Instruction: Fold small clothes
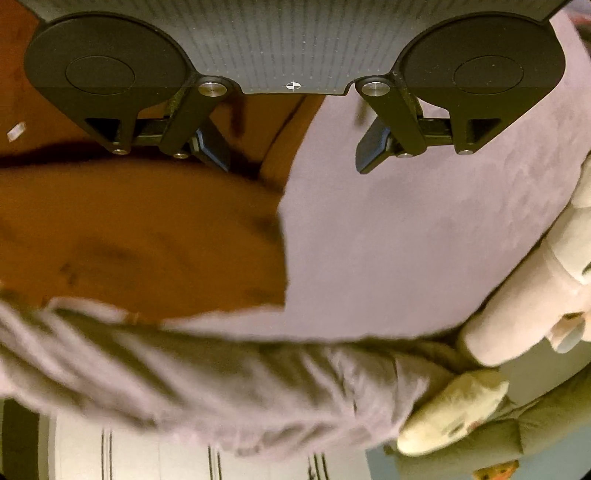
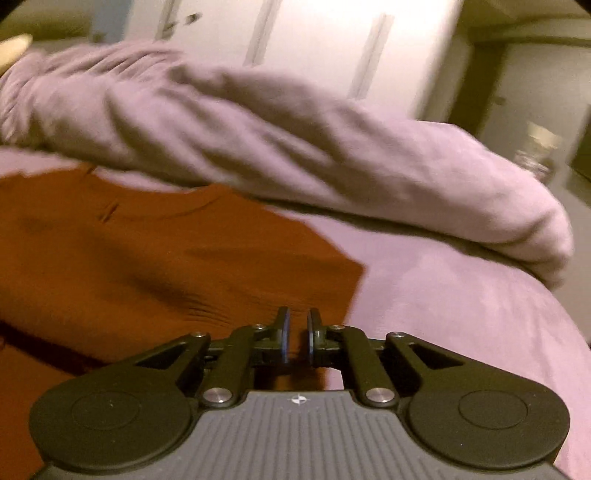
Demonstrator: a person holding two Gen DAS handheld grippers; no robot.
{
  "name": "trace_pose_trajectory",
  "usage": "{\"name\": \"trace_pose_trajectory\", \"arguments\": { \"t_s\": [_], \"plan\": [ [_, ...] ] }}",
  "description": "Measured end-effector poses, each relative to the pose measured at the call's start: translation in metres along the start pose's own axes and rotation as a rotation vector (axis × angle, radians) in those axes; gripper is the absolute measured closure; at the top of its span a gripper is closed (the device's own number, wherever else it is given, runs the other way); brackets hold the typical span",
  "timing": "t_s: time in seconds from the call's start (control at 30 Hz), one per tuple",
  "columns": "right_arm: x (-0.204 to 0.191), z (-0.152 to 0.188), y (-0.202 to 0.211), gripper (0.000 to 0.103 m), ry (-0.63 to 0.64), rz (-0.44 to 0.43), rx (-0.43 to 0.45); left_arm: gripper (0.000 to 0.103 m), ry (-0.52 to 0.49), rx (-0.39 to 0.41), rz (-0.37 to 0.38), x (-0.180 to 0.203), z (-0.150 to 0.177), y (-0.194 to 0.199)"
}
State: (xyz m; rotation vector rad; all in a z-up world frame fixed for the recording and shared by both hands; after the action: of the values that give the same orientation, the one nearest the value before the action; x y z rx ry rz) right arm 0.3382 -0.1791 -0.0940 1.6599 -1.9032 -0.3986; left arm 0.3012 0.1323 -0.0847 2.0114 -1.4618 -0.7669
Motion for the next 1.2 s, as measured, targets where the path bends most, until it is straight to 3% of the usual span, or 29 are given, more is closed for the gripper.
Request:
{"name": "trace_pose_trajectory", "arguments": {
  "t_s": [0.07, 0.2, 0.3, 0.37, 0.43, 0.5, 0.57, 0.6, 0.67, 0.87, 1.0, 1.07, 1.13, 1.2],
  "plan": [
    [-0.007, -0.004, 0.010, 0.092, -0.056, -0.048, 0.014, 0.015, 0.025, 0.050, 0.054, 0.009, -0.015, 0.009],
    [-0.067, -0.017, 0.030, 0.090, -0.059, -0.310, 0.067, 0.009, -0.003, 0.124, 0.120, 0.039, -0.034, -0.002],
    [-0.106, -0.022, 0.027, 0.077, -0.135, -0.523, 0.050, 0.008, 0.001, 0.152, 0.120, 0.055, -0.038, -0.025],
    [-0.118, -0.016, 0.013, 0.073, -0.175, -0.602, 0.000, 0.008, -0.008, 0.145, 0.129, 0.064, -0.037, -0.043],
    [-0.118, -0.003, -0.009, 0.073, -0.169, -0.579, -0.052, 0.008, -0.035, 0.095, 0.091, 0.067, -0.031, -0.062],
    [-0.102, -0.002, -0.020, 0.073, -0.194, -0.587, -0.026, 0.006, -0.049, 0.072, 0.047, 0.061, -0.025, -0.076],
    [-0.077, -0.002, -0.028, 0.086, -0.197, -0.526, -0.020, 0.001, -0.010, 0.078, 0.055, 0.052, -0.021, -0.084],
    [-0.062, -0.001, -0.033, 0.088, -0.214, -0.506, -0.016, 0.000, 0.027, 0.061, 0.079, 0.045, -0.019, -0.088],
    [-0.037, 0.000, -0.042, 0.103, -0.250, -0.482, -0.017, 0.000, 0.124, 0.036, 0.134, 0.032, -0.016, -0.096],
    [0.007, 0.008, -0.050, 0.103, -0.321, -0.422, -0.018, 0.000, 0.072, 0.021, 0.091, 0.023, -0.016, -0.087],
    [0.011, 0.009, -0.036, 0.103, -0.234, -0.304, -0.029, 0.000, 0.035, -0.013, 0.046, 0.005, -0.009, -0.066],
    [0.023, 0.014, -0.025, 0.078, -0.175, -0.173, -0.049, 0.000, 0.002, -0.030, 0.013, -0.008, 0.004, -0.051],
    [0.039, 0.021, -0.003, 0.061, -0.186, -0.143, -0.058, 0.000, -0.032, -0.054, 0.010, -0.020, 0.026, -0.033],
    [0.049, 0.034, 0.027, 0.061, -0.194, -0.193, -0.070, 0.000, -0.042, -0.089, 0.031, -0.030, 0.051, -0.016]
  ]
}}
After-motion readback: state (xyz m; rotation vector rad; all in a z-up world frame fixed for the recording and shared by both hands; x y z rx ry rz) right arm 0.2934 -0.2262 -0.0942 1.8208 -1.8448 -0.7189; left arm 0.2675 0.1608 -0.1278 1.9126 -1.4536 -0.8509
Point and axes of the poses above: each gripper's, at about its wrist camera, not at the fingertips, and y roughly against the way its jaws point, x to its right, z to its underside, the point moved 8 cm from there along -y, roughly the way its jaws point, and after that the axes turned 2 degrees about -y, right-handed, at the moved point
